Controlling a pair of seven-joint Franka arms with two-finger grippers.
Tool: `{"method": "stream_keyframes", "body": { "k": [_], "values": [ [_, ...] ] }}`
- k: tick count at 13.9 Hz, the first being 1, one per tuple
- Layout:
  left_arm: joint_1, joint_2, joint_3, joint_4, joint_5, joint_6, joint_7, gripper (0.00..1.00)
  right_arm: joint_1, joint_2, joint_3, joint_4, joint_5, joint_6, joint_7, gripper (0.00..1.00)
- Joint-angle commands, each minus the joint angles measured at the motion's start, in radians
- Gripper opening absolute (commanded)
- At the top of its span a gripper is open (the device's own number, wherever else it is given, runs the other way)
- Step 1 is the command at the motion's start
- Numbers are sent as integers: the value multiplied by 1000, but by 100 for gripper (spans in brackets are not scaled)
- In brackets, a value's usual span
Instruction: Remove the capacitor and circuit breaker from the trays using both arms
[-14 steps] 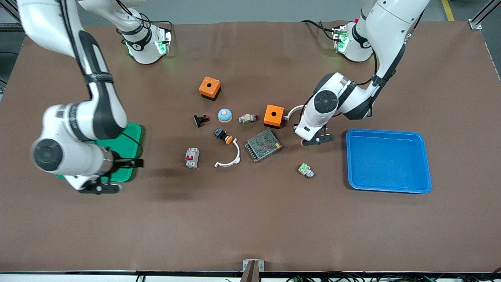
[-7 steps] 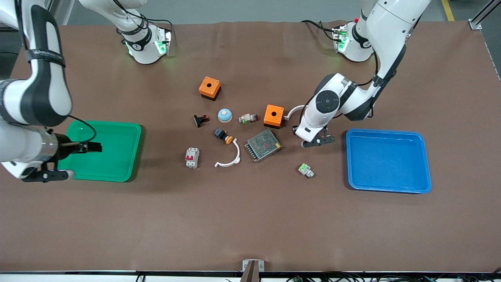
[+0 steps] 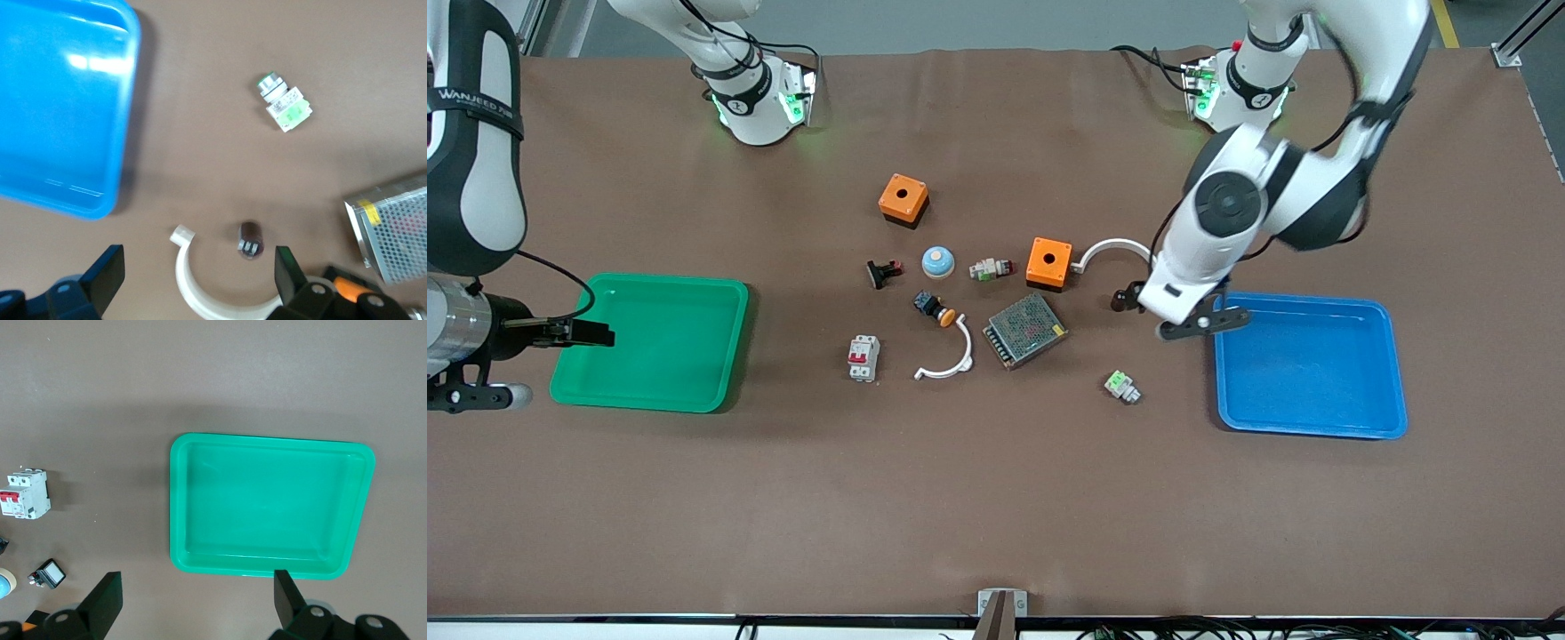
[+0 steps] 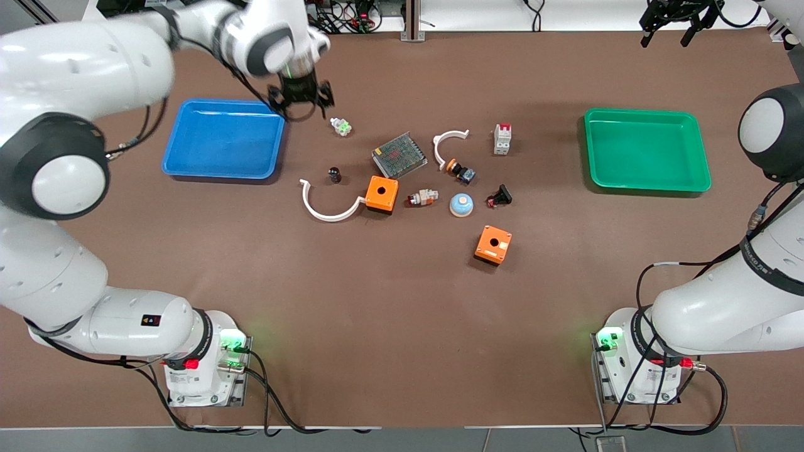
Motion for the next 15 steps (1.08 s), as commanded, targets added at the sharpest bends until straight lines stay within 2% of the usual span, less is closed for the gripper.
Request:
{"method": "stream_keyframes", "body": {
  "k": [1,5,11,12,15],
  "values": [
    [76,-62,-5,131,-81,-192,149,99,-14,-5,13,14,-3,-14,-1,100],
    [147,-96,-2,243,-86,-300,186,99,-25,-34,16,13,3,-71,-12,100],
    [327,-196,17,272,-100,-406,505,99,-17,-184,20,-117,3,-55,-12,100],
    [313,-197,71,289,-104,-424,552,99,-17,-215,20,-143,3,-46,-12,100],
    [165,-197,286,361,-106,-475,645,99,-19,-333,20,-269,0,27,-14,100]
  ]
}}
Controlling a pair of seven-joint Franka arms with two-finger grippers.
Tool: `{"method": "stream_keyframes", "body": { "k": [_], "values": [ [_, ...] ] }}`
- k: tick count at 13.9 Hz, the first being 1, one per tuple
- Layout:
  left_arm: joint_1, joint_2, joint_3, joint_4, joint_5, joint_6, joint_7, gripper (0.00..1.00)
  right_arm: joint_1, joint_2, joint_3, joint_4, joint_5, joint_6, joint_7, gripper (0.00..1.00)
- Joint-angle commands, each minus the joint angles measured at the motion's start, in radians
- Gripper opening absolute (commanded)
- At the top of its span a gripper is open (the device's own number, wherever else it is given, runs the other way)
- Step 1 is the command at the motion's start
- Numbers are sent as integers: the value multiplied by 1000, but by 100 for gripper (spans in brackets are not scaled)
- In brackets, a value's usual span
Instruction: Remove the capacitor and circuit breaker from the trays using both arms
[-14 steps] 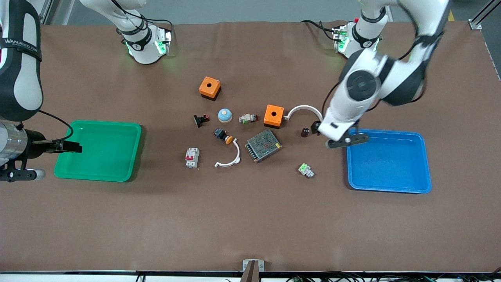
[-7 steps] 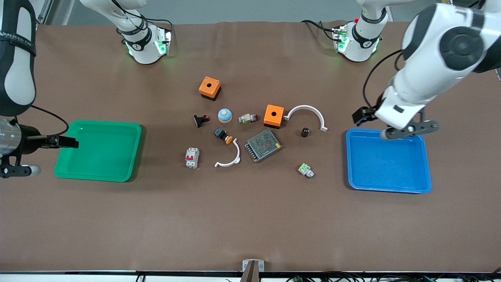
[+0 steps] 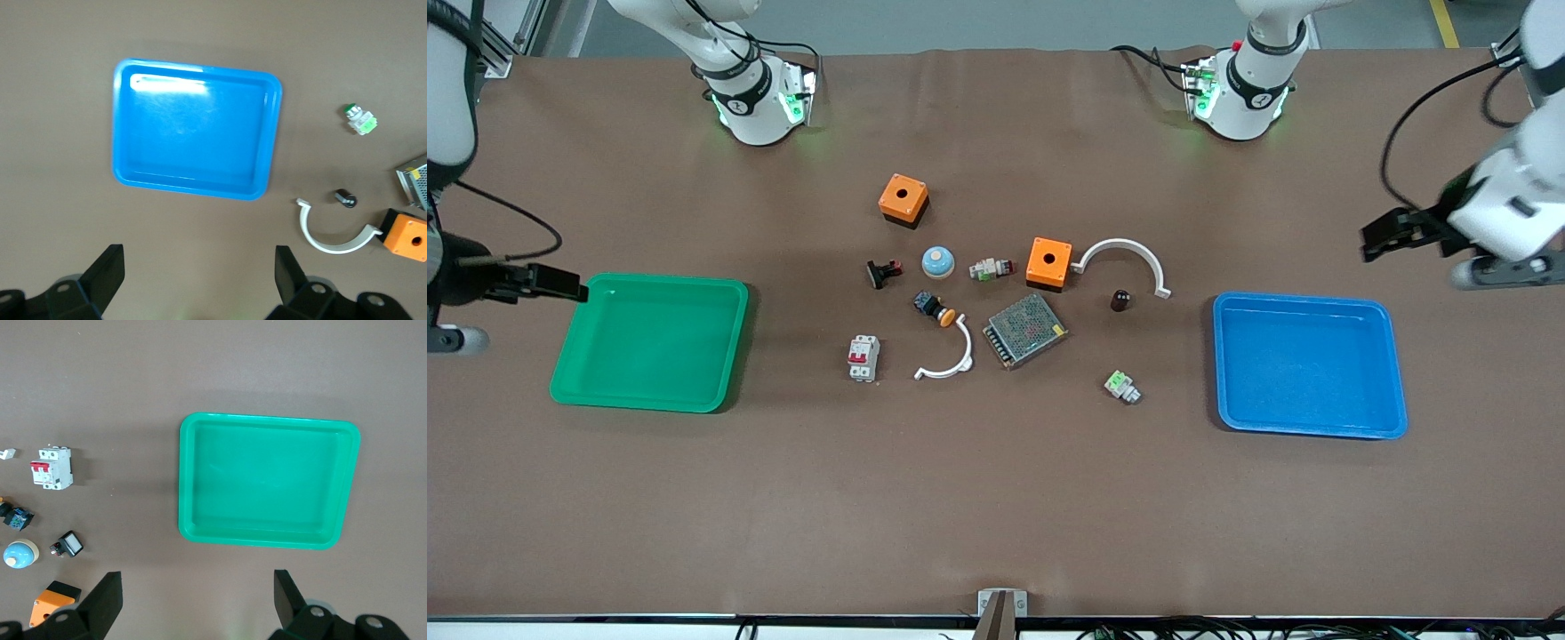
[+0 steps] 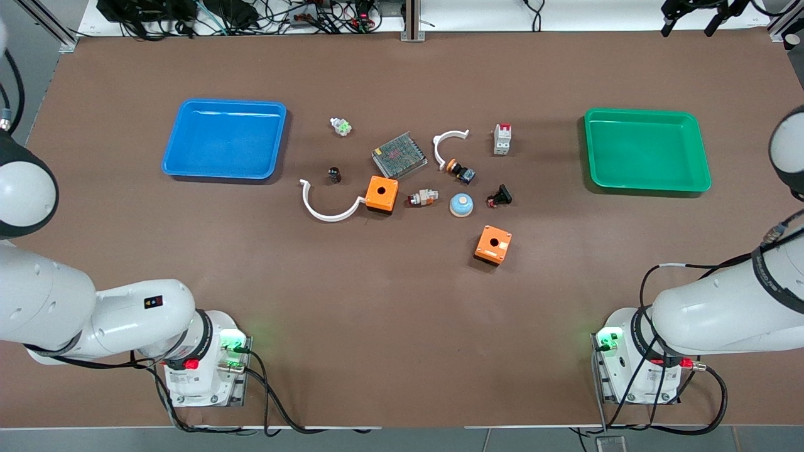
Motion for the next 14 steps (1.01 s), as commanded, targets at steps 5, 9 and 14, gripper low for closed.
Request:
{"method": "stream_keyframes", "body": {
  "k": [5,9,14],
  "values": [
    [-140,-16,189,68,-34,-51,68,100,-11,-235,13,-263,-10,125,-16,100],
    [-138,-46,191,68,-41,-51,68,100,-12,-271,13,-269,-17,112,-23,100],
    [-140,-54,185,70,-40,-51,68,100,-15,-279,13,-269,-27,122,-51,100]
  ]
}}
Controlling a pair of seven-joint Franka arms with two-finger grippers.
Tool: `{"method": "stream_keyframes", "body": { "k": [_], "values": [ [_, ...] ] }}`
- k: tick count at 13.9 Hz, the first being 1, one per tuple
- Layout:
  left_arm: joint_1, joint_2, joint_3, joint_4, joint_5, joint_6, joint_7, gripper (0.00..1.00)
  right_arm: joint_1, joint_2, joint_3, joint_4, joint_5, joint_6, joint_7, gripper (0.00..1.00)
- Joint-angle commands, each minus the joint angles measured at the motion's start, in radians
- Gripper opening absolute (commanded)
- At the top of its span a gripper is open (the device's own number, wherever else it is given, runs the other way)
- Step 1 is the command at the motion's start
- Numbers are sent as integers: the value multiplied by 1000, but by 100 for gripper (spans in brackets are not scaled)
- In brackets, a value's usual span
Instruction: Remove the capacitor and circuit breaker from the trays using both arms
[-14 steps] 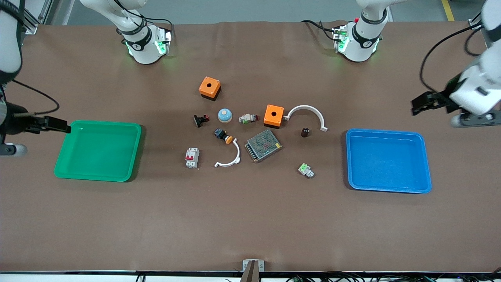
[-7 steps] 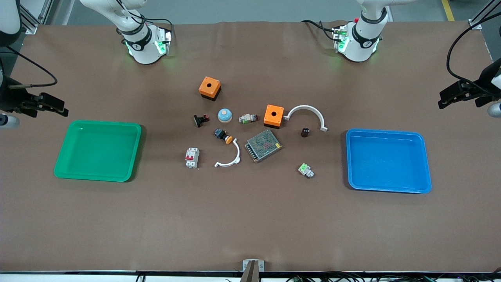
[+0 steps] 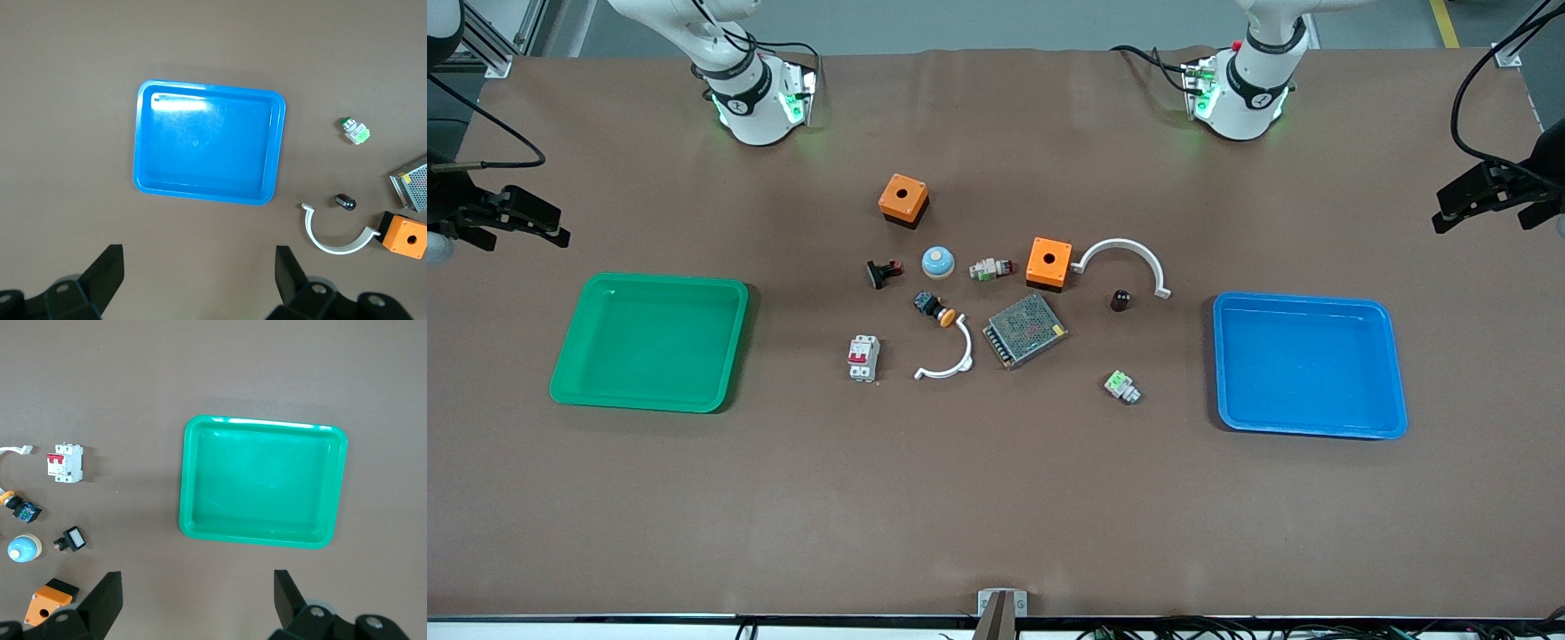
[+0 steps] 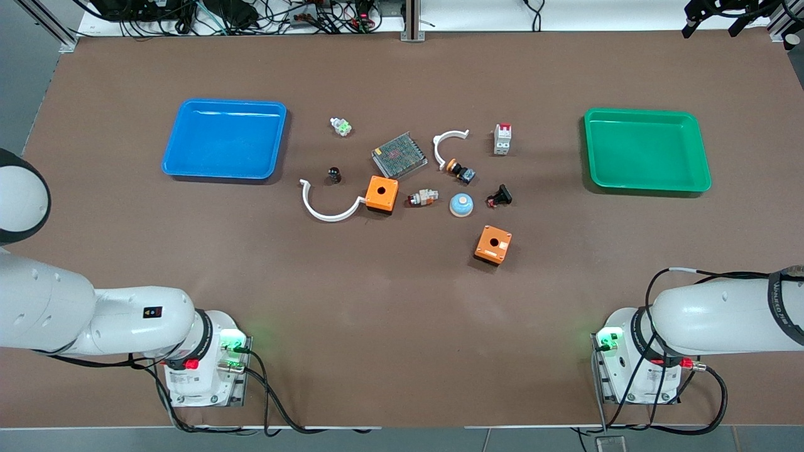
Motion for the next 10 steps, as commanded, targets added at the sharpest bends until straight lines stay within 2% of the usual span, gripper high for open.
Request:
{"method": "stream_keyframes", "body": {
  "k": [1,10],
  "values": [
    [-5,-8,6,22,-20,-16,13,100,-15,-33,12,-37,-13,19,-19,100],
    [-5,-5,8,24,-22,-13,14,100,-12,-36,14,-36,-1,-5,-16,100]
  ]
}}
